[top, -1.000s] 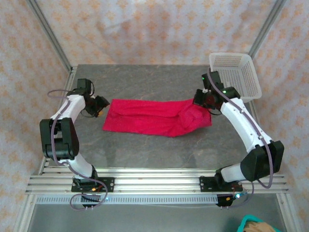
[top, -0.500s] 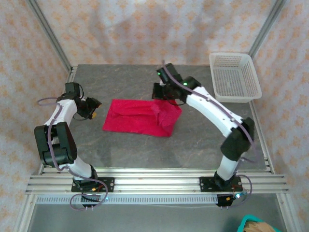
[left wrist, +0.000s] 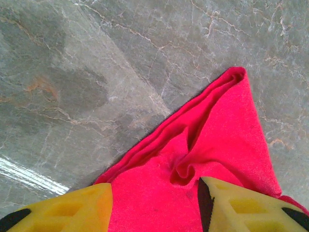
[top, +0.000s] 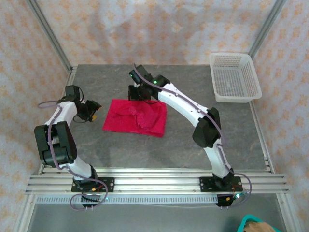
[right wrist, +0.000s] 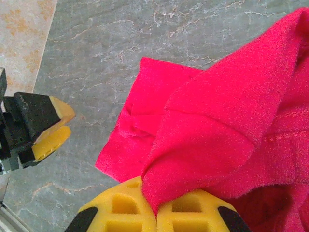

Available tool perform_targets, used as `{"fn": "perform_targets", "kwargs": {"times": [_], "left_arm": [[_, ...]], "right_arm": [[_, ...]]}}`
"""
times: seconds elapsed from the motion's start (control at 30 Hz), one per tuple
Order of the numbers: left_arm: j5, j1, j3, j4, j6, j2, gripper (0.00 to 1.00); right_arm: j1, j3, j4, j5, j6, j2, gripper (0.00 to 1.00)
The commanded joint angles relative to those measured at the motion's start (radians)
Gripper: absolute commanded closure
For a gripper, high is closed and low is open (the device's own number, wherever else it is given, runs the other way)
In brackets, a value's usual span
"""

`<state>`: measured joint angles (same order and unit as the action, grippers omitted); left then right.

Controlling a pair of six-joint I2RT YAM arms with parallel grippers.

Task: Fold the inside-out t-shirt

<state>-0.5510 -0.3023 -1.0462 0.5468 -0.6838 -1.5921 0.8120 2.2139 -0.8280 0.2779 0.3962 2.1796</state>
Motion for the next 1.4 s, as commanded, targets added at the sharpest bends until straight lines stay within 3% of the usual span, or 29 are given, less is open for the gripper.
{"fn": "perform_targets", "kwargs": {"times": [0.0,0.07,0.13,0.27,0.33,0.4,0.5,0.57,0.67,0.8,0.9,1.1,1.37], "left_arm": [[-0.020,-0.007,0.024,-0.024,-0.002,-0.012,0.49],[-0.020,-0.008,0.030,-0.028,-0.002,-0.011,0.49],[-0.017,-0.008,0.032,-0.030,-0.002,-0.010,0.49],[0.020,-0.008,0.034,-0.020,-0.002,0.020,0.49],[0.047,-0.006,0.033,-0.010,-0.003,0.053,0.49],[0.082,0.001,0.034,0.007,0.002,0.099,0.49],[0.129,0.057,0.014,0.051,0.041,0.161,0.49],[0.166,0.138,-0.013,0.098,0.071,0.182,0.48],[0.230,0.295,-0.059,0.159,0.093,0.184,0.48],[0.260,0.468,-0.093,0.159,0.095,0.165,0.47],[0.264,0.549,-0.150,0.164,0.108,0.105,0.44],[0.362,0.701,-0.343,0.299,0.199,-0.083,0.34],[0.415,0.777,-0.473,0.372,0.208,-0.276,0.36]], "right_arm": [[0.009,0.077,-0.028,0.016,-0.004,0.049,1.00],[0.018,0.113,-0.028,0.028,0.004,0.085,0.99],[0.029,0.165,-0.037,0.050,0.020,0.132,0.79],[0.057,0.418,-0.164,0.081,0.034,0.253,0.52],[0.061,0.501,-0.223,0.072,0.035,0.260,0.45],[0.059,0.470,-0.250,0.009,0.018,0.195,0.40],[0.045,0.250,-0.264,-0.154,0.008,0.036,0.42],[0.022,-0.027,-0.168,-0.210,0.028,-0.103,0.54],[-0.065,-0.487,0.105,-0.129,0.118,-0.312,0.67],[-0.153,-0.791,0.294,-0.049,0.198,-0.441,0.75],[-0.183,-0.874,0.331,-0.028,0.211,-0.458,0.83],[-0.241,-0.961,0.319,-0.020,0.217,-0.479,0.81],[-0.277,-1.007,0.339,-0.002,0.221,-0.518,0.78]]}}
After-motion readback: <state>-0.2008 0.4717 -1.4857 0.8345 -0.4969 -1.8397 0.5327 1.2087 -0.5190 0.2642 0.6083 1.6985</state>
